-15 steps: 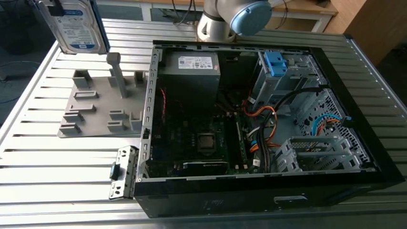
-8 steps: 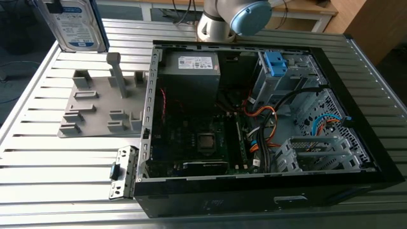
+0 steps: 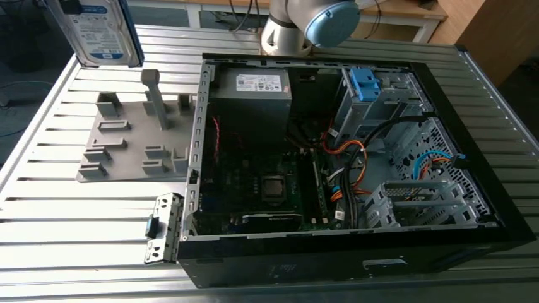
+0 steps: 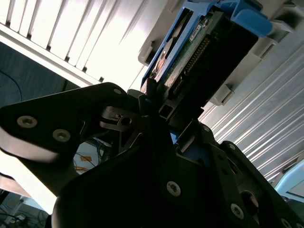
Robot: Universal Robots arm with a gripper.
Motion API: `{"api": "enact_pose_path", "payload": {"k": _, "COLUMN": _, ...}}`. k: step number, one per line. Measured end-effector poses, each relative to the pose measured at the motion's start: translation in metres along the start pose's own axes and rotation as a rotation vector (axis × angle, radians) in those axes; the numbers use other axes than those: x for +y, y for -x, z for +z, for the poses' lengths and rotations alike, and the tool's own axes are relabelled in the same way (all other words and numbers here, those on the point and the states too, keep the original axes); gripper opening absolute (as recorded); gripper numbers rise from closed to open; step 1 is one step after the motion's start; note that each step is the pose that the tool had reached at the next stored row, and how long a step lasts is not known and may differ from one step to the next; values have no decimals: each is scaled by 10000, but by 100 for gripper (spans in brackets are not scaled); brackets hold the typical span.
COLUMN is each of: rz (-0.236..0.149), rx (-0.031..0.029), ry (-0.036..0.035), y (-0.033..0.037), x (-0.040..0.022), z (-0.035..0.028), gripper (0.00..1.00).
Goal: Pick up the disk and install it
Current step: 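Pick up the disk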
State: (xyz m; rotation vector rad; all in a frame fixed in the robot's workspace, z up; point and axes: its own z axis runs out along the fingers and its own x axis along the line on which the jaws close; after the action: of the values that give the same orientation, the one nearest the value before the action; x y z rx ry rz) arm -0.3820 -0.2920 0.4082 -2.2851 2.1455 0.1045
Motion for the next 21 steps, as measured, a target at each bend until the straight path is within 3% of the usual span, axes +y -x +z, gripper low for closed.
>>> {"api": "enact_pose_path", "payload": {"k": 21, "rz": 0, "rx": -1, "ry": 0, "y": 5, "x": 4, "z": -95, "gripper": 36}}
